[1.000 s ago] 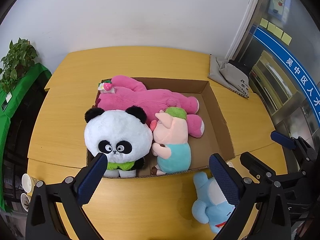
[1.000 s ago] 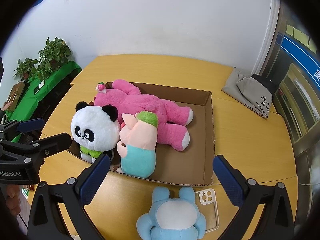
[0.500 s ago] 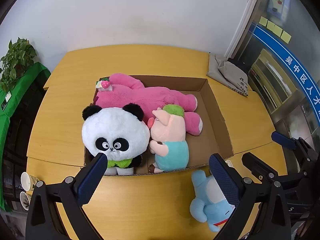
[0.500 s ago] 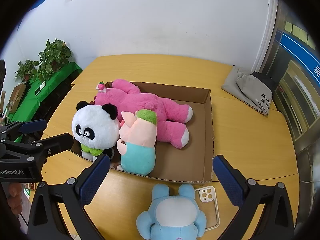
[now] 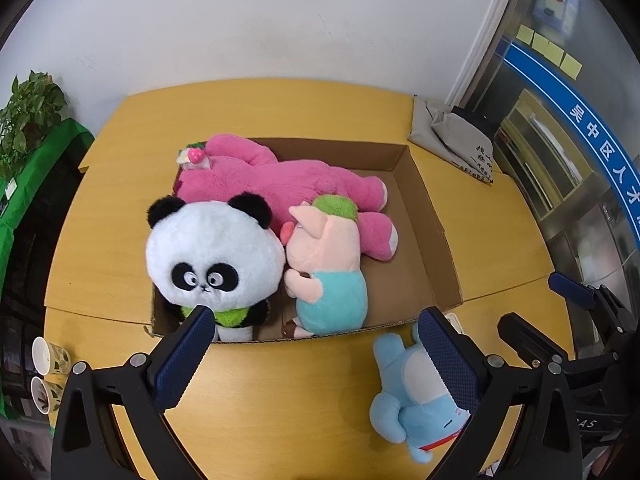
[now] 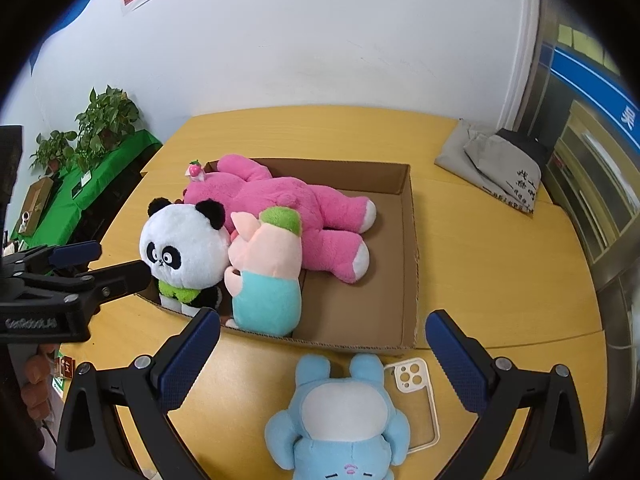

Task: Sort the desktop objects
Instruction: 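Lower both tools onto the light-blue plush and close both grippers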

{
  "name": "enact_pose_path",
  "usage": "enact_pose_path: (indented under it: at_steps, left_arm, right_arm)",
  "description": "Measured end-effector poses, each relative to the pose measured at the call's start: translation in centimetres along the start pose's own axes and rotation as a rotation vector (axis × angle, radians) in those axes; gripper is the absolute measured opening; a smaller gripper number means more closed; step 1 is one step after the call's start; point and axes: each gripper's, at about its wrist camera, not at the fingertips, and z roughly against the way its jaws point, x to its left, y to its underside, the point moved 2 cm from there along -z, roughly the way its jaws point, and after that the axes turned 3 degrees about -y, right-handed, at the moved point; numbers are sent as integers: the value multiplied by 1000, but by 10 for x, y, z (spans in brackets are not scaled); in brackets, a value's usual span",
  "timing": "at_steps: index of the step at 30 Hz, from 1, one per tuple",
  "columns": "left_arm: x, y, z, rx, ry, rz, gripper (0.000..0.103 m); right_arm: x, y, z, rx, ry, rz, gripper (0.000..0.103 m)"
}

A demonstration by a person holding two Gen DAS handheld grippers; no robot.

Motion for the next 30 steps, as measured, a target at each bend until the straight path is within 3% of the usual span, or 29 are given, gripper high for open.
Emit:
enact_pose_path:
  at_steps: [7,13,20,26,27,30]
  left_arm:
    - [-24,25,-52,119,96,-46,103]
    - [-50,57,-122,267,202,-71,103]
    - [-76,85,-186,400,288,-48,103]
    - [-78,97,-201,447,392,12,101]
    - [-78,99,-203,455,410,21,93]
    - [-79,102,-205,470,469,46,54]
  right_arm:
    - [-21,78,-6,50,-25,59,103]
    - [-29,160,-51,235,-64,47,103]
    - [-42,183,-97,291,-88,-9,102]
    - [-48,201,-123,359,-179,-62,99]
    - [-48,201,-123,354,-189,-66,97]
    - [-50,199,-121,338,-216,-71,90]
